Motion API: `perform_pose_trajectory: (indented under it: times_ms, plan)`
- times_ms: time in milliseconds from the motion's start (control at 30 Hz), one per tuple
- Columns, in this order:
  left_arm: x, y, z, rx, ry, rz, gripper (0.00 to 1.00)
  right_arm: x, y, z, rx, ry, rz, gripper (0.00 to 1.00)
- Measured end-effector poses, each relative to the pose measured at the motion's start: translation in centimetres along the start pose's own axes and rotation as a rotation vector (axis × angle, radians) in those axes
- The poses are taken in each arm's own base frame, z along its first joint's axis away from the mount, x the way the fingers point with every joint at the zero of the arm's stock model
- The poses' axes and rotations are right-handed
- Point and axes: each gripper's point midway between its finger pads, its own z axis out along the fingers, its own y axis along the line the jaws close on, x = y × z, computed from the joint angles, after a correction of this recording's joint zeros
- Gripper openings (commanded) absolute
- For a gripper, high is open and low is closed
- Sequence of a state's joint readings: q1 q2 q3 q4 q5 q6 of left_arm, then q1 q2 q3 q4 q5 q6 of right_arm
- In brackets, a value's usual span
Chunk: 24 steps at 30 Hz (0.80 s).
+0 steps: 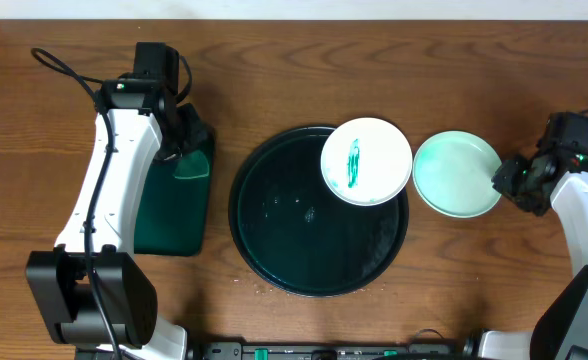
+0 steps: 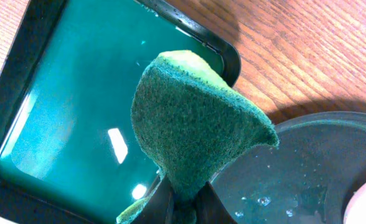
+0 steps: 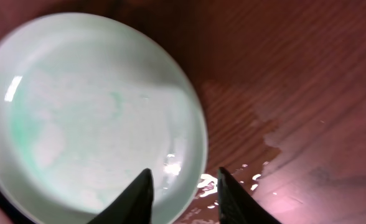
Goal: Clean dirty plates on tray and stack at the side
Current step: 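Set the plate onto the cleaned plate right of the tray, then drag the last plate to the tray center with the right gripper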
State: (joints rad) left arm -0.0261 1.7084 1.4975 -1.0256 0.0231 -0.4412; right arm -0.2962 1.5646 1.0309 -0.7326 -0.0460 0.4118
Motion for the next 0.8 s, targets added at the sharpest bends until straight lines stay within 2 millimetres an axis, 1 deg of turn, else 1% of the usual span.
perform_pose_trajectory:
  times_ms: [67, 133, 167, 200, 233, 267, 367, 433, 467, 500, 533, 567, 633, 700, 800]
  plan:
    - [-0.1, 0.0, 0.0, 0.001, -0.003, 0.0, 0.08, -0.1, 0.7, -0.4, -0.028, 0.006, -0.008, 0.3]
    - [-0.1, 0.0, 0.0, 0.002, -0.004, 0.0, 0.07, -0.6, 2.1, -1.2, -0.073, 0.005, -0.045, 0.32]
    - [-0.1, -0.1, 0.0, 0.002, -0.004, -0.001, 0.08, -1.0, 3.2, -1.9, -0.101, -0.004, -0.076, 0.36]
    - [-0.1, 0.0, 0.0, 0.002, -0.004, 0.0, 0.07, -1.4, 4.6, -2.8, -0.13, -0.017, -0.124, 0.36]
    - [-0.1, 0.0, 0.0, 0.002, -0.004, 0.0, 0.07, -1.7, 5.4, -3.3, -0.149, -0.026, -0.147, 0.36]
    - [-0.1, -0.1, 0.0, 0.002, -0.005, 0.0, 0.07, -2.0, 6.9, -4.1, -0.171, -0.035, -0.2, 0.36]
    - [-0.2, -0.1, 0.0, 0.004, -0.008, 0.0, 0.07, -2.6, 11.8, -6.1, -0.238, -0.059, -0.373, 0.41]
    - [-0.3, -0.2, 0.0, 0.007, -0.014, 0.0, 0.07, -2.5, 14.7, -6.4, -0.264, -0.054, -0.489, 0.42]
    - [-0.3, -0.2, 0.0, 0.008, -0.014, -0.001, 0.07, -2.2, 16.5, -6.2, -0.279, -0.043, -0.561, 0.42]
    - [-0.4, -0.2, 0.0, 0.008, -0.015, -0.001, 0.07, -2.0, 17.5, -5.9, -0.285, -0.033, -0.603, 0.44]
    - [-0.4, -0.2, 0.0, 0.008, -0.016, -0.001, 0.07, -1.2, 19.0, -5.0, -0.294, 0.003, -0.677, 0.44]
    - [-0.4, -0.2, 0.0, 0.008, -0.015, -0.001, 0.07, 0.0, 19.8, -3.8, -0.296, 0.059, -0.738, 0.44]
    - [-0.4, -0.2, 0.0, 0.008, -0.015, -0.004, 0.07, 1.5, 20.3, -1.7, -0.294, 0.134, -0.797, 0.42]
    - [-0.4, -0.2, 0.0, 0.008, -0.015, -0.004, 0.07, 3.2, 20.1, 0.6, -0.282, 0.225, -0.833, 0.38]
    - [-0.4, -0.2, 0.0, 0.008, -0.015, -0.004, 0.07, 5.7, 19.0, 3.5, -0.26, 0.358, -0.859, 0.26]
